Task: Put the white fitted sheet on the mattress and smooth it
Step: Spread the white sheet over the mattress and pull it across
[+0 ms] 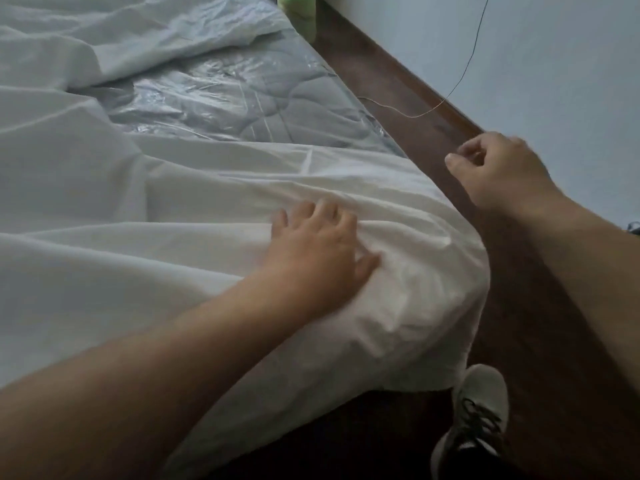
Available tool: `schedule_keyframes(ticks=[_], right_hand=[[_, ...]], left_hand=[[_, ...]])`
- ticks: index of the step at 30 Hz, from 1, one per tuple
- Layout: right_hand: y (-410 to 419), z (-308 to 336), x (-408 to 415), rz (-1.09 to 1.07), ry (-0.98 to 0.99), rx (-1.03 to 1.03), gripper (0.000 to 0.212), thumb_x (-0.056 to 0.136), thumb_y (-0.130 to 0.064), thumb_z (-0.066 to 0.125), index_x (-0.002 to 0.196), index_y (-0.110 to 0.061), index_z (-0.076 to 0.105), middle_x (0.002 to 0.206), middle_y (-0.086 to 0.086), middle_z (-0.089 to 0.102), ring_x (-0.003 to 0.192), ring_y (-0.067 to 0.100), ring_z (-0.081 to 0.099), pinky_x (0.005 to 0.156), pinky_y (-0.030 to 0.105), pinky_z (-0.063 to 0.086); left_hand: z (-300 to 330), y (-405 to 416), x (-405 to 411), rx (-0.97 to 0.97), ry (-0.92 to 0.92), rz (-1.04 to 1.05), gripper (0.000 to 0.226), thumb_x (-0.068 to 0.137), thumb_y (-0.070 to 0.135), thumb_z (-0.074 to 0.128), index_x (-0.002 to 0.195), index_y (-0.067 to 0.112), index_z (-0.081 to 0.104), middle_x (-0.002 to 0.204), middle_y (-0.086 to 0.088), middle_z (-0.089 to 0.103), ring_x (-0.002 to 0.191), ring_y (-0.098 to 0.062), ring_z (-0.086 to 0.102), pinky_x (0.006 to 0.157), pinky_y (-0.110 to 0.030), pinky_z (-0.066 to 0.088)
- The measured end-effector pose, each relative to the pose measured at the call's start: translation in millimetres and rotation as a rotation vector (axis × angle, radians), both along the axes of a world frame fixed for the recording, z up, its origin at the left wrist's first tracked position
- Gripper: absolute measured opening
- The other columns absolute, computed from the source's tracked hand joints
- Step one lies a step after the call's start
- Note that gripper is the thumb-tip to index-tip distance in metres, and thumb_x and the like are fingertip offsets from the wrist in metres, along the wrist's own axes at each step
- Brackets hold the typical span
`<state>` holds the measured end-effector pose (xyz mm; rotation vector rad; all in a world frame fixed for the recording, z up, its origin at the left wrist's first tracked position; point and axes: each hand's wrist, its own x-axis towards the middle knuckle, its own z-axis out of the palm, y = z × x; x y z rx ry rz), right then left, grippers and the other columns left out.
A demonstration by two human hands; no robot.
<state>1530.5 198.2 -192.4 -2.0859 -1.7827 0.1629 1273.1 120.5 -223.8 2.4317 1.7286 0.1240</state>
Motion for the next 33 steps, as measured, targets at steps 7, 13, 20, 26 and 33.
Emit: schedule_keyframes(ticks=[7,13,20,26,33], right_hand=[[37.4,-7.7,-71.1,0.443,-0.078,-0.201,0.047,0.091,-0.059,0.060,0.118,-0.023,0.071,0.113,0.005,0.071,0.107,0.027,0.065,0.095,0.039,0.051],[49.5,-29.0,-104.6,0.593,-0.084,-0.171,0.042,0.095,-0.053,0.057,0.127,-0.027,0.064,0.126,0.011,0.061,0.115,0.029,0.060,0.100,0.040,0.047],[52.6,-38.4,-103.4,0.564,-0.094,-0.160,0.052,0.097,-0.051,0.055,0.140,-0.022,0.050,0.139,0.019,0.049,0.122,0.040,0.054,0.101,0.049,0.044],[42.7,-39.3,-97.4,0.679,-0.101,-0.098,0.022,0.099,-0.040,0.052,0.109,-0.020,0.058,0.115,0.014,0.063,0.105,0.040,0.061,0.089,0.048,0.048],[42.4,-17.7,-51.8,0.644,0.029,-0.111,0.022,0.102,-0.033,0.050,0.109,-0.014,0.058,0.114,0.018,0.065,0.106,0.040,0.060,0.083,0.042,0.042]], left_hand=[[-11.8,-0.6,14.8,0.202,-0.047,0.003,0.035,0.093,0.047,0.051,0.107,0.016,0.059,0.120,-0.010,0.060,0.112,-0.037,0.056,0.099,-0.062,0.043],[-20.8,-6.1,9.4,0.279,-0.102,0.063,0.028,0.093,0.039,0.047,0.099,0.017,0.063,0.109,-0.007,0.064,0.102,-0.036,0.061,0.095,-0.060,0.045],[-26.4,-20.7,15.2,0.325,-0.098,0.180,0.029,0.095,0.037,0.049,0.103,0.018,0.068,0.113,-0.005,0.067,0.104,-0.033,0.061,0.090,-0.047,0.047],[-29.0,-47.1,38.7,0.359,-0.076,0.352,0.031,0.092,0.038,0.053,0.110,0.020,0.069,0.120,-0.003,0.066,0.108,-0.031,0.061,0.087,-0.046,0.050],[-23.0,-81.1,69.1,0.274,0.025,0.379,0.040,0.090,0.046,0.050,0.118,0.022,0.066,0.132,-0.002,0.064,0.116,-0.030,0.060,0.095,-0.045,0.047]])
